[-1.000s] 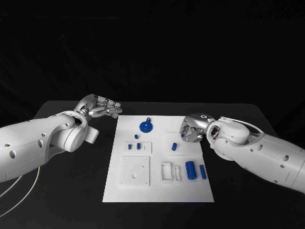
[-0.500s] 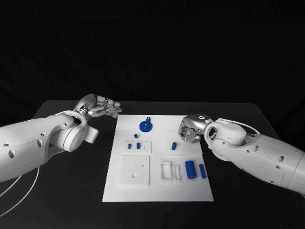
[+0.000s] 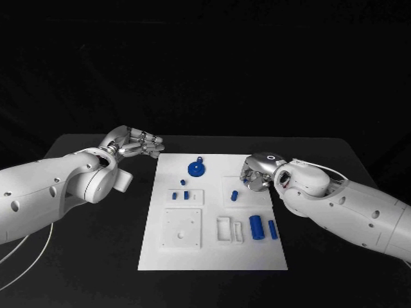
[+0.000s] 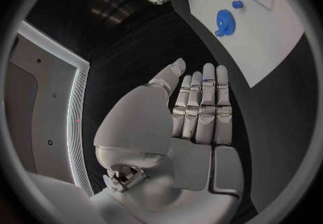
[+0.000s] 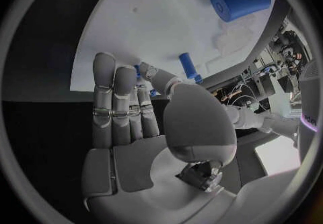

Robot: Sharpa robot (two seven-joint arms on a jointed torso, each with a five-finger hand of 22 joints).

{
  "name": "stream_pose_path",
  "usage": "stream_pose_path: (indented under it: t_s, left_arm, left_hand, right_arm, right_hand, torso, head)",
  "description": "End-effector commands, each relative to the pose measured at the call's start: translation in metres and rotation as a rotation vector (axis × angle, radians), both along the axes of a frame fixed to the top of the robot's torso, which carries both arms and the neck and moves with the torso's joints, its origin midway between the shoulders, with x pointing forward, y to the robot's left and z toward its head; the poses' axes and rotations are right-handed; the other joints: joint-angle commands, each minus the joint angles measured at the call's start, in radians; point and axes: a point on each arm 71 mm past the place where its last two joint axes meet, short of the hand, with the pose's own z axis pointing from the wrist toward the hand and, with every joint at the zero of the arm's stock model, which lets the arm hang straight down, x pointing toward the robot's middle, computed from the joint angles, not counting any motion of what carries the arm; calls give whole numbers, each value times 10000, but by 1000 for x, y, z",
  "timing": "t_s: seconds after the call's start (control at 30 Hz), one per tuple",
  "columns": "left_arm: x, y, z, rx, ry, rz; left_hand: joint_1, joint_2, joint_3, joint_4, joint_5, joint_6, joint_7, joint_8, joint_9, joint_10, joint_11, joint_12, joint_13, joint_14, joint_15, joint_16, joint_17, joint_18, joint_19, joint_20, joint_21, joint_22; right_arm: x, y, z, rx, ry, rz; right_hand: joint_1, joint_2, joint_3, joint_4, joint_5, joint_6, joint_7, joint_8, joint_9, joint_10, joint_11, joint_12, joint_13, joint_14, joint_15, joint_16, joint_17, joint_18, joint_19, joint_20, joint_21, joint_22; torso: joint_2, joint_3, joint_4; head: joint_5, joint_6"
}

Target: Assemble the parts on the task board

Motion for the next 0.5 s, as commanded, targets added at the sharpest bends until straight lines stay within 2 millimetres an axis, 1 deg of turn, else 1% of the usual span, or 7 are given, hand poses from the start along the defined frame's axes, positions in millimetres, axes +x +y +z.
stream_pose_path:
  t_s: [0.03, 0.3, 0.5]
  left_arm:
    - [0, -2, 2, -132, 21, -193]
    - [0, -2, 2, -147, 17, -184]
    - [1, -1, 2, -180, 4, -158]
  left_hand:
    - [45, 72, -50, -24, -35, 21, -16, -21, 1, -89, 7, 35, -4, -72, 20, -24, -1, -42, 79, 5, 41, -8]
    - [77, 78, -56, -55, -36, 35, -15, -20, 1, -90, 9, 34, -5, -73, 17, -24, -3, -38, 76, 0, 50, 10]
    - [80, 92, -64, -68, -34, 49, -17, -20, 1, -88, 9, 35, -5, -81, 20, -25, -7, -37, 69, 0, 53, 32]
  right_arm:
    - [-3, 1, -6, -357, -70, -76]
    - [-4, 4, 0, -70, -735, -156]
    - [-6, 4, 5, 288, -1085, -108]
  right_hand:
    - [86, 38, 117, -7, -94, 144, -31, 66, 50, 174, -54, 71, 37, 14, -100, 46, 12, 152, 29, -99, 202, 232]
    - [48, -104, 338, -22, -23, 324, -84, 60, 60, 361, -113, 75, 37, 27, -175, 48, 13, 112, 19, -191, 372, 915]
    - [62, -164, 394, 32, -43, 379, -98, 54, 62, 417, -125, 75, 37, 28, -210, 99, -40, 116, 85, -225, 215, 1298]
  torso:
    - [1, 3, -1]
    - [-5, 4, -8]
    - [-11, 6, -13]
  head:
    - [10, -8]
    - [32, -12]
    - [78, 5]
